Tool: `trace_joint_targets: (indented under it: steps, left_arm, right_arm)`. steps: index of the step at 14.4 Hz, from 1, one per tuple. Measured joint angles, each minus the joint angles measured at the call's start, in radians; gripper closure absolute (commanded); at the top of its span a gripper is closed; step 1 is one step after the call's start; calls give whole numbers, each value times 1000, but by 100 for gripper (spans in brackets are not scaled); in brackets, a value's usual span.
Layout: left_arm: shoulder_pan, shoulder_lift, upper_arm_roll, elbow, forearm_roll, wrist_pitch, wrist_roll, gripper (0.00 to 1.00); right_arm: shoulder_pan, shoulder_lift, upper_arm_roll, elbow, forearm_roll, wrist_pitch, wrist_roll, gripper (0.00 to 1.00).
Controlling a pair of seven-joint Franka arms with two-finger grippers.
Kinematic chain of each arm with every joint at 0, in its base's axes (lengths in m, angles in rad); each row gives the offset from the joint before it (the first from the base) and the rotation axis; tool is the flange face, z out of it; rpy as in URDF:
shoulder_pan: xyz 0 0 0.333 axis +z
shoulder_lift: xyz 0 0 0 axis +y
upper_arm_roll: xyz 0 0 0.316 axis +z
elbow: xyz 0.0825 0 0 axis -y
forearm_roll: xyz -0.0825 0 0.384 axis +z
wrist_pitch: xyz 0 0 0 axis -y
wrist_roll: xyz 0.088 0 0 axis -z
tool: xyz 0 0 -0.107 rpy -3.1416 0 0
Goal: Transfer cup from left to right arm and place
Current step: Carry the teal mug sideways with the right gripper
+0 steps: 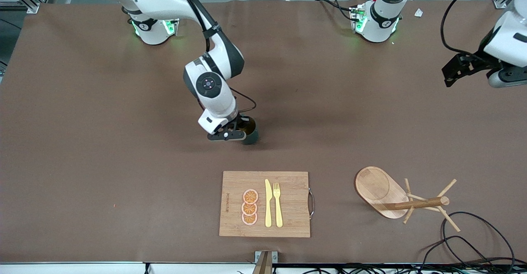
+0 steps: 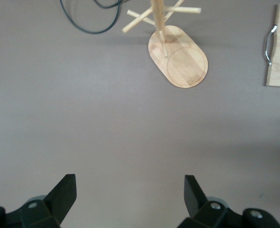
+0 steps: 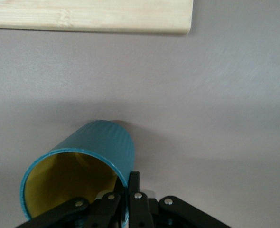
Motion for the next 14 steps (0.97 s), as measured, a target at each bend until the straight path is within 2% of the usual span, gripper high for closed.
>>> trace_joint_targets:
  steps: [4, 7, 10, 12, 14]
  left_arm:
    - [-7, -1, 7, 11, 0, 0, 28, 0]
    - [-103, -1, 121, 11, -6, -3, 35, 0]
    - [-196, -1, 244, 11, -64, -9, 47, 0]
    - [-212, -2, 276, 11, -85, -27, 59, 0]
    - [-213, -3, 278, 10, -88, -41, 64, 0]
  right_arm:
    - [-86, -96, -15, -103, -62, -17, -298, 100]
    - [-200, -180, -20, -202, -73, -17, -579, 100]
    - [-331, -258, -22, -297, -76, -17, -857, 100]
    - [-430, -294, -23, -335, -77, -16, -1078, 100]
    - [-540, -309, -24, -348, -78, -16, -1289, 100]
